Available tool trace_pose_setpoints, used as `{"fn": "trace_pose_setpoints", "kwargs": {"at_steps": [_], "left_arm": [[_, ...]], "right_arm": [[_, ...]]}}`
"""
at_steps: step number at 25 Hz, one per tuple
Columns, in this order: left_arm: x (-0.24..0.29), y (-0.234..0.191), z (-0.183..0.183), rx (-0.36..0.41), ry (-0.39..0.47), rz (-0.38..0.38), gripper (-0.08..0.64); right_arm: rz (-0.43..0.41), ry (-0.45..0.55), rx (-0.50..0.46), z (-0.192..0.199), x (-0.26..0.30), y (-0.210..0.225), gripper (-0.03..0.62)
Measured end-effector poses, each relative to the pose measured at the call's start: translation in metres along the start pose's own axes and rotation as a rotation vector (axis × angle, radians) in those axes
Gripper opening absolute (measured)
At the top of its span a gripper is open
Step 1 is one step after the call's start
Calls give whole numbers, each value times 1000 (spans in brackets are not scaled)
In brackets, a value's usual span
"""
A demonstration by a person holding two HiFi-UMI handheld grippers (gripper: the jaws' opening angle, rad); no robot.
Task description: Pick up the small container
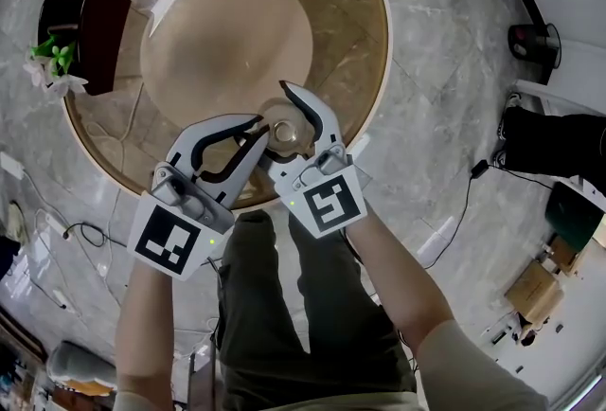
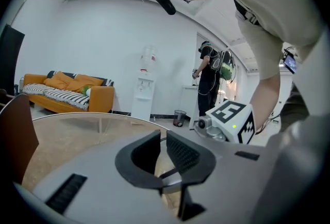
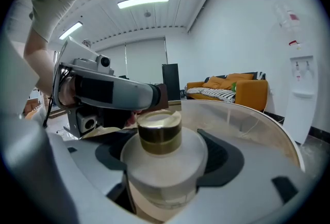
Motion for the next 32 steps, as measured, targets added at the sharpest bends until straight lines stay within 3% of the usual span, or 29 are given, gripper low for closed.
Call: {"fn": "trace_pose_setpoints", "kwargs": {"at_steps": [2, 4, 8, 10, 13, 20, 24, 25, 32], "left_arm": [[3, 3, 0, 26, 3, 42, 80], [3, 1, 1, 31, 1, 71, 97], [1, 1, 3, -68, -2, 121, 192], [5, 8, 0, -46, 4, 173, 217], [15, 16, 2, 29, -3, 220, 219], [23, 27, 11, 26, 10, 272, 219], [19, 26, 17, -26, 28, 262, 212], [19, 26, 18, -24, 29, 257, 181], [19, 25, 11, -1, 30, 235, 142]], "right_arm": [[2, -4, 1, 1, 0, 0, 334], [5, -6, 3, 1, 0, 0, 334], [7, -7, 6, 2, 0, 0, 334], [-11, -5, 3, 1, 0, -2, 334], [-65, -6, -12, 1, -1, -5, 334], [-200, -28, -32, 4, -3, -19, 334], [-236, -36, -39, 6, -3, -24, 334], [-246, -39, -42, 7, -4, -25, 334], [-266, -47, -21, 0, -2, -24, 334]]}}
Point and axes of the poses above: the fingertips, and each gripper's own axes: x forward along the fingers, y to its right, z out of its underside, the point moved 1 cm from there along -x, backward along the fingers, and after that the axes turned 10 degrees about y, right-handed, at the moved point
